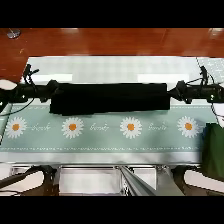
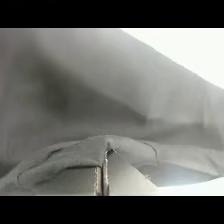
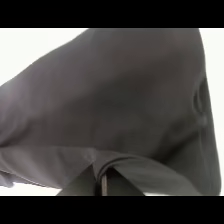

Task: Fold the shirts.

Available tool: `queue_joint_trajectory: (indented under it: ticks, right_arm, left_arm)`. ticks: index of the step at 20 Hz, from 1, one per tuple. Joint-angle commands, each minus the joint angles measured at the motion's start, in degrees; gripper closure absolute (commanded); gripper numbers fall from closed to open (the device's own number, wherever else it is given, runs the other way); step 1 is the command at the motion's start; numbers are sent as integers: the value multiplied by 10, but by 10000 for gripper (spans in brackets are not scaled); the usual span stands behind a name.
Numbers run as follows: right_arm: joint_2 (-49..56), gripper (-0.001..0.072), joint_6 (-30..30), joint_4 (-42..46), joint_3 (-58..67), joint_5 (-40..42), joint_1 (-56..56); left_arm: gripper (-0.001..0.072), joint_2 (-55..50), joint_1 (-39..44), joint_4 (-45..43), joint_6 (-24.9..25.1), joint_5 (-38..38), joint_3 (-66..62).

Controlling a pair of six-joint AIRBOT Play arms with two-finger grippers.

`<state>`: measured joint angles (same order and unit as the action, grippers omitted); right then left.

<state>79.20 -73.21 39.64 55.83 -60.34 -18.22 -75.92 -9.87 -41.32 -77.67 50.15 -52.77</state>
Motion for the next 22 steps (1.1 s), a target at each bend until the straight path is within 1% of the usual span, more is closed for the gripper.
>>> queue_joint_trajectory:
  ticks: [1,6,10,11,12,13,14,15,16,17,20,22]
  right_arm:
    - [67,684,-11,4,80,-12,15]
    - [121,684,-25,3,135,-7,15]
    - [151,683,-26,-7,138,0,16]
    - [158,630,-26,-14,138,1,16]
    - [161,283,-26,-21,138,-1,15]
    - [160,94,-20,-17,144,-9,12]
    - [160,94,-20,-4,162,-28,2]
    - [160,93,-20,10,186,-58,-14]
    - [160,93,-20,24,208,-86,-31]
    - [160,94,-23,44,223,-107,-49]
    - [161,94,-61,131,219,-115,-90]
    - [170,95,-61,131,207,-108,-91]
  left_arm:
    - [681,-70,2,5,-15,-11,-76]
    - [681,-133,2,4,-11,-11,-137]
    - [681,-164,14,3,-8,-7,-145]
    - [654,-169,16,3,-8,-3,-145]
    - [356,-170,16,4,-11,5,-146]
    - [22,-169,10,0,-9,28,-151]
    - [3,-168,-6,-20,-3,73,-169]
    - [3,-167,-27,-53,-4,116,-188]
    - [3,-162,-57,-88,-14,156,-206]
    - [3,-150,-88,-108,-24,179,-213]
    - [4,-83,-163,-118,-27,185,-184]
    - [4,-23,-168,-117,-21,152,-131]
